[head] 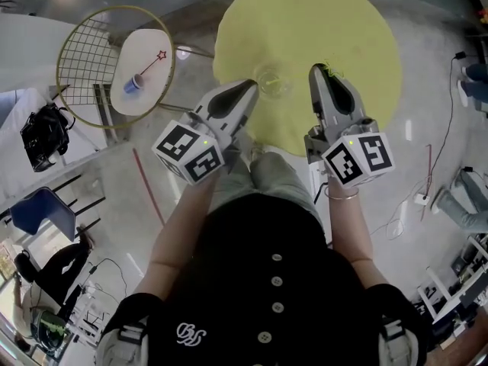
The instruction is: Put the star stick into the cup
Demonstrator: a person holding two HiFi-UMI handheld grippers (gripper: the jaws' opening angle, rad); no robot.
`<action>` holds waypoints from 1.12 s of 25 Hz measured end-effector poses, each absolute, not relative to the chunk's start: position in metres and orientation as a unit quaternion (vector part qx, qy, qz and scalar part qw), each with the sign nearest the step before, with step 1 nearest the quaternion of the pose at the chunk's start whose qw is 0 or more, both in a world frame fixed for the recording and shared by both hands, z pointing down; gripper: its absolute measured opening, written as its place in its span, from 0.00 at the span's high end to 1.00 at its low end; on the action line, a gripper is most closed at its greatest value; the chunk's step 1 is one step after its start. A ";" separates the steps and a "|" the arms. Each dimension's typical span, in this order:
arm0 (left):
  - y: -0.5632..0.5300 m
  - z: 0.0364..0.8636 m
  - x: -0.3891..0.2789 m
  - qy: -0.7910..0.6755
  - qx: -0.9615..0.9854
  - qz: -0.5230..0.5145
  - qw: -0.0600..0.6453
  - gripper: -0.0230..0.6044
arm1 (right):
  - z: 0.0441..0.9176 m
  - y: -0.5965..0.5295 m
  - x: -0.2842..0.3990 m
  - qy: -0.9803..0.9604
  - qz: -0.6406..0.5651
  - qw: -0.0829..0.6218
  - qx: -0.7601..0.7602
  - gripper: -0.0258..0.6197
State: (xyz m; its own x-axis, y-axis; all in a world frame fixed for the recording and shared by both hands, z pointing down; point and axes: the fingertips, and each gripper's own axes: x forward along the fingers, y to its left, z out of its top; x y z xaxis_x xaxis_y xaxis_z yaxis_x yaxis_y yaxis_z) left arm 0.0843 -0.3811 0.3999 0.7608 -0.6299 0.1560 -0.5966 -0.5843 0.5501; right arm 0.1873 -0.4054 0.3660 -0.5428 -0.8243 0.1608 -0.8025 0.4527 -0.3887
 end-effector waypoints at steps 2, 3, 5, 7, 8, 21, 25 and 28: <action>-0.381 0.402 0.087 -0.343 0.889 -0.027 0.302 0.93 | 0.373 -0.406 0.185 0.853 -0.219 0.019 -0.474 0.94; -0.381 0.403 0.088 -0.342 0.888 -0.026 0.305 0.93 | 0.376 -0.407 0.184 0.853 -0.220 0.015 -0.472 0.94; -0.380 0.408 0.090 -0.342 0.886 -0.025 0.311 0.93 | 0.384 -0.407 0.180 0.855 -0.222 0.005 -0.469 0.94; -0.379 0.414 0.092 -0.341 0.884 -0.022 0.318 0.93 | 0.390 -0.407 0.177 0.856 -0.225 0.001 -0.466 0.94; -0.379 0.416 0.093 -0.340 0.885 -0.020 0.319 0.93 | 0.393 -0.407 0.176 0.856 -0.226 -0.001 -0.465 0.94; -0.380 0.437 0.092 -0.349 0.874 -0.017 0.338 0.93 | 0.431 -0.407 0.179 0.843 -0.255 -0.016 -0.474 0.94; -0.376 0.443 0.092 -0.349 0.871 -0.014 0.346 0.93 | 0.436 -0.408 0.180 0.839 -0.261 -0.017 -0.478 0.93; -0.374 0.444 0.094 -0.345 0.870 -0.013 0.352 0.93 | 0.435 -0.411 0.182 0.837 -0.261 -0.019 -0.481 0.93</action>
